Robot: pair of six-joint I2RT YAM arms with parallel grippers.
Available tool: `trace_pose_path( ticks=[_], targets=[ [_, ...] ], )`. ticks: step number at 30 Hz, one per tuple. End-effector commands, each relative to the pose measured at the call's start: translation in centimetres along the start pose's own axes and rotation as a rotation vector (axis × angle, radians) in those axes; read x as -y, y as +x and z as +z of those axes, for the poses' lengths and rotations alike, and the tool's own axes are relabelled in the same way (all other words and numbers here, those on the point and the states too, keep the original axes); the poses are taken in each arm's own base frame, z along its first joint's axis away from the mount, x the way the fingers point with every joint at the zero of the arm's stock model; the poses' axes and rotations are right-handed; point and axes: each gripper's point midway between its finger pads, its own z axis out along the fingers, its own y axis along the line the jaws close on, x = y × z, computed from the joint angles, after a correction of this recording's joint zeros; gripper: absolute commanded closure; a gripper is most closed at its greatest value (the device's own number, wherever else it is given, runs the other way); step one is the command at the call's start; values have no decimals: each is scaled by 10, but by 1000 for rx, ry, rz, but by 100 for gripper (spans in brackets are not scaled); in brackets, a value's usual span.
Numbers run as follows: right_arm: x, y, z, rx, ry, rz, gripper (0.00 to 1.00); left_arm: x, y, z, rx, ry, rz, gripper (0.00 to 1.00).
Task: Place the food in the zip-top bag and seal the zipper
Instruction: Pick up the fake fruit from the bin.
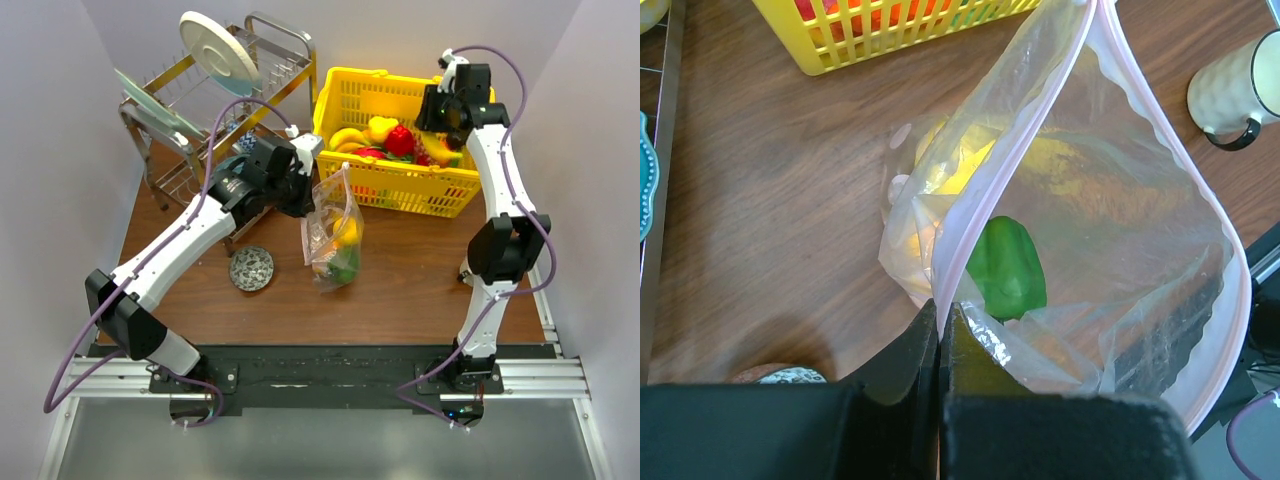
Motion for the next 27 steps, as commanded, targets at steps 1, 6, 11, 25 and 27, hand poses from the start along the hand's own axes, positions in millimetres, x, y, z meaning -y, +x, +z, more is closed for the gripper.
trace_pose_path(
  ticks=[1,6,11,25,27],
  targets=[
    [-57,-58,-48,174,-269,119,89,6,-16,-14,72,30,-9,100],
    [-109,-77,-93,241,-566,217,88,6,-17,-16,77,27,-11,100],
    [-166,-88,-179,317,-986,226,90,7,-19,-17,86,34,-13,100],
    [-276,-37,-342,401,-1487,286,96,14,-27,-17,103,63,-31,100],
    [-276,-28,-356,428,-1518,318,98,15,-28,-19,108,64,-37,100]
  ],
)
